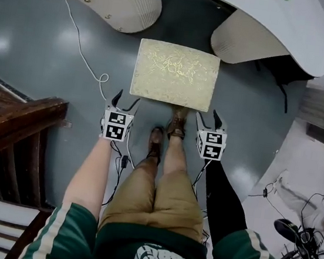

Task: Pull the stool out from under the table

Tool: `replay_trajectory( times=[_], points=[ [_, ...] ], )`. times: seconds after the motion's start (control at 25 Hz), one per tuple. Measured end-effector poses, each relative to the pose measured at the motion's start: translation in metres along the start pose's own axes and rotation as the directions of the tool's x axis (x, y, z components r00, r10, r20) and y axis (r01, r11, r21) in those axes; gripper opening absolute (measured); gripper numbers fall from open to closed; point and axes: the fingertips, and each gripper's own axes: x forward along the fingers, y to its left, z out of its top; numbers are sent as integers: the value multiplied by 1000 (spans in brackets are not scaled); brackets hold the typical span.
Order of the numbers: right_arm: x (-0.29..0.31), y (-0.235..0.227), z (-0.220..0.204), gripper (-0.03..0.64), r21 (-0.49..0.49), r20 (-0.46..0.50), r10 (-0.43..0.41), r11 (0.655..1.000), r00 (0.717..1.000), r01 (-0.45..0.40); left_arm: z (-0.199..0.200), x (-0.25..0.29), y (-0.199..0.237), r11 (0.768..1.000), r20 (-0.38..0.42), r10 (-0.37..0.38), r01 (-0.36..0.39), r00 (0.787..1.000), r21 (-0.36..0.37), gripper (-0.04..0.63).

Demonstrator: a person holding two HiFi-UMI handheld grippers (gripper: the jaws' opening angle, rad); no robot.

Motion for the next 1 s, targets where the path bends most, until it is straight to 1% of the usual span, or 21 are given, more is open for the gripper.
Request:
replay_trajectory(
  times=[0.16,0.24,0.36,0.56,0.72,0.84,1.0],
  points=[
    [-32,5,46,272,16,102,12,1000,995,-13,39,-31,-8,999,73,-10,6,997,52,316],
    [-47,7,72,272,11,151,14,1000,988,-15,59,-44,-13,998,105,-25,18,994,63,316],
    [-76,7,114,271,2,229,8,1000,973,-9,101,-65,-21,996,180,-47,32,983,83,315],
    [-134,13,181,258,-49,352,11,999,936,7,173,-106,-37,989,302,-75,33,950,143,314],
    [-188,20,231,250,-77,439,14,997,898,22,231,-151,-59,984,388,-107,41,915,174,314],
    [-227,26,260,244,-89,493,19,996,870,28,269,-186,-70,984,441,-110,35,891,176,314],
    [-277,30,297,244,-105,556,35,994,830,29,309,-226,-85,983,492,-111,23,864,181,314]
  ],
)
